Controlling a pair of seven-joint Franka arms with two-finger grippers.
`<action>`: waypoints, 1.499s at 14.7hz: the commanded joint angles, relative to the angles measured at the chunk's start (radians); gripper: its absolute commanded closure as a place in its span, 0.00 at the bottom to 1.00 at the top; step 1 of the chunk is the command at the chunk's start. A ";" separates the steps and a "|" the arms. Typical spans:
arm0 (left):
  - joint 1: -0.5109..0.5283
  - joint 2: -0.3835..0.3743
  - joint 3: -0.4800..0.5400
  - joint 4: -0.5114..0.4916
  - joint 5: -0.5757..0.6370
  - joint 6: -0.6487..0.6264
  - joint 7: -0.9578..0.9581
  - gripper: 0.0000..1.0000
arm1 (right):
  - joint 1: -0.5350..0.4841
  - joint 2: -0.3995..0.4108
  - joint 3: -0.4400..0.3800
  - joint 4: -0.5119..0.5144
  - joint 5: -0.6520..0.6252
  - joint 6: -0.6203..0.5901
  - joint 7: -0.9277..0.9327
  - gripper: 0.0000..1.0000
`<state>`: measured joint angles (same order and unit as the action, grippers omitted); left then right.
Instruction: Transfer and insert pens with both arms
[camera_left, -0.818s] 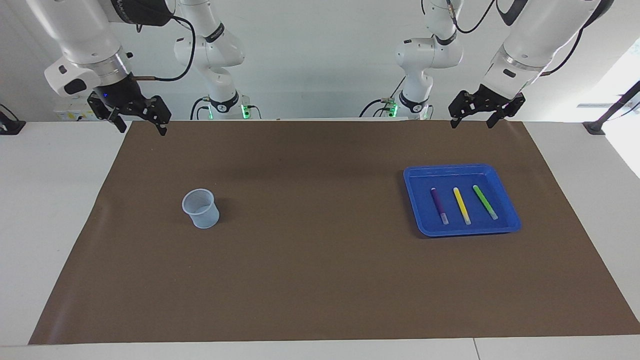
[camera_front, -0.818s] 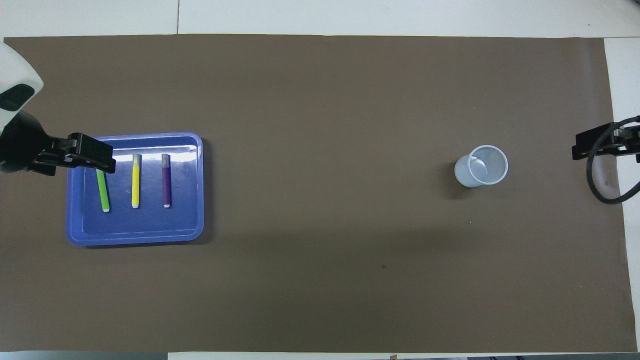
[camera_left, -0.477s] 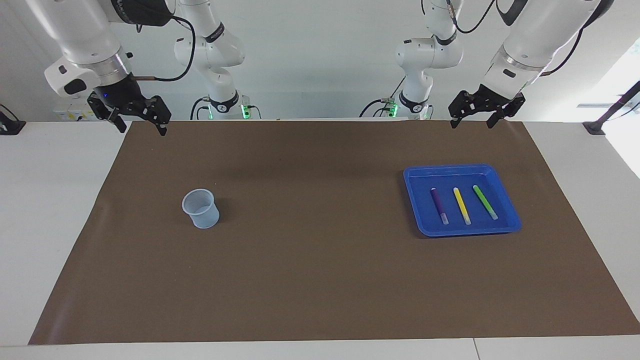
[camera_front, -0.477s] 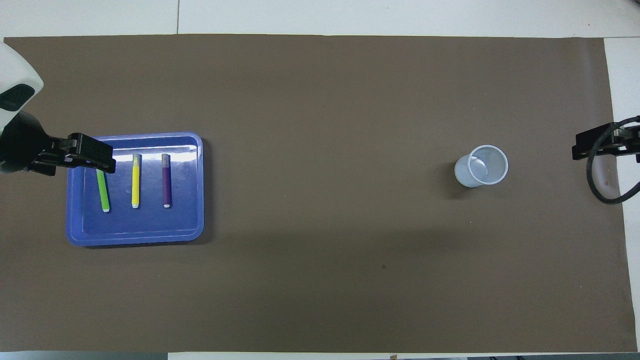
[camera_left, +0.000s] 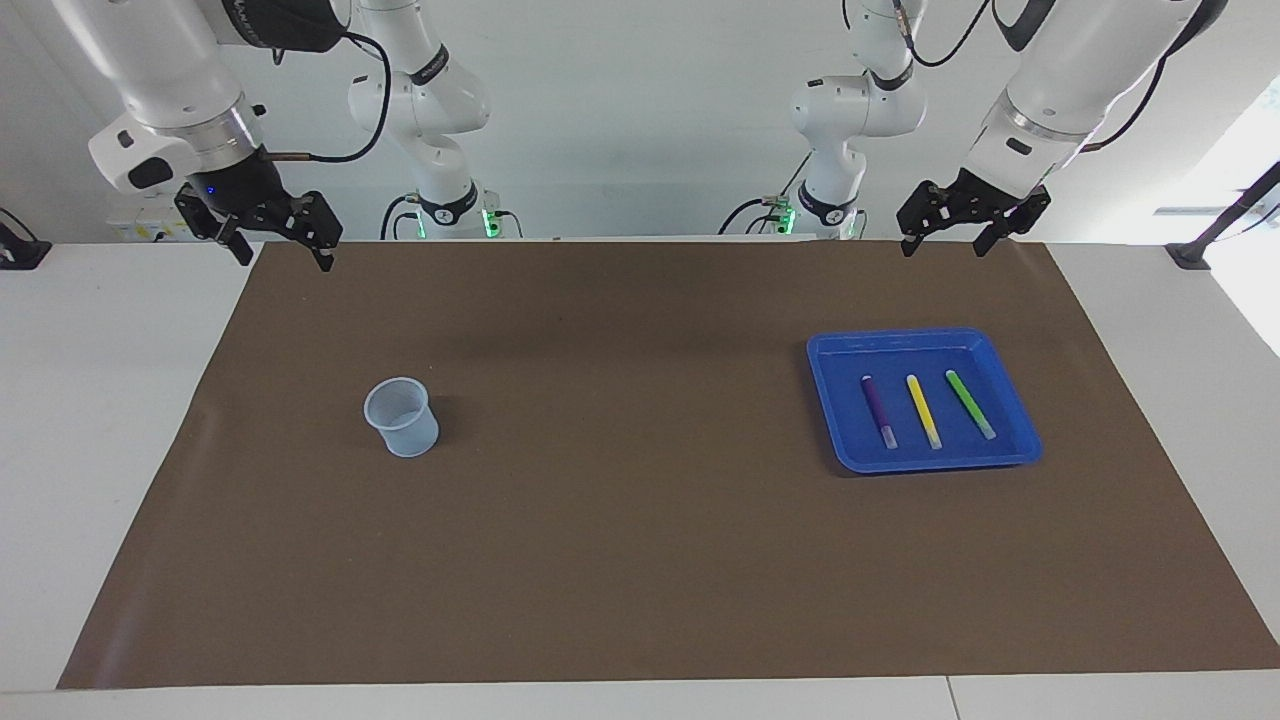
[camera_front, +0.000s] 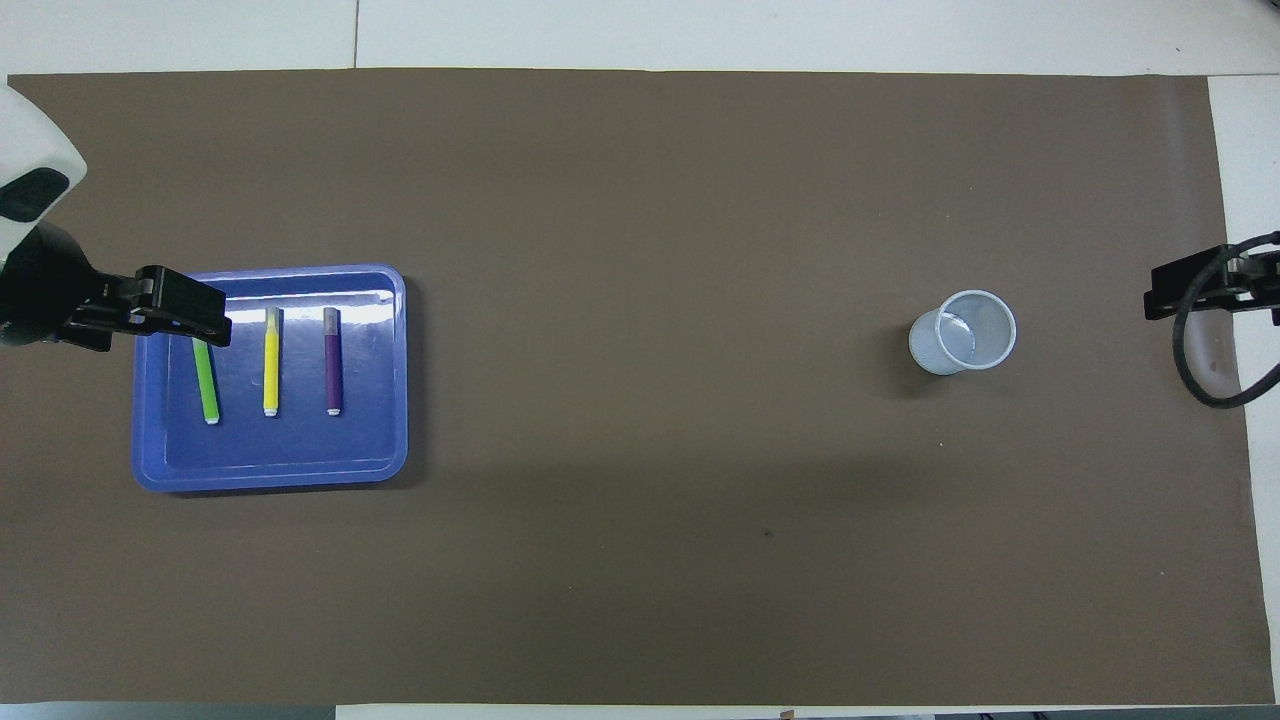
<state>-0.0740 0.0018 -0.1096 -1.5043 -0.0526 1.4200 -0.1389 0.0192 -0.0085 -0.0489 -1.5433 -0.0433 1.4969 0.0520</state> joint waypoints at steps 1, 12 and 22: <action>0.005 -0.029 0.004 -0.040 -0.004 0.017 -0.001 0.00 | -0.012 -0.018 0.007 -0.018 0.000 0.005 0.014 0.00; 0.175 -0.063 0.014 -0.376 -0.003 0.350 0.188 0.00 | -0.012 -0.018 0.007 -0.020 0.000 0.005 0.014 0.00; 0.327 0.230 0.014 -0.473 0.008 0.755 0.429 0.00 | -0.012 -0.018 0.007 -0.020 0.000 0.005 0.014 0.00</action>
<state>0.2394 0.2324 -0.0888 -1.9508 -0.0517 2.1414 0.2688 0.0192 -0.0085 -0.0489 -1.5433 -0.0433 1.4969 0.0520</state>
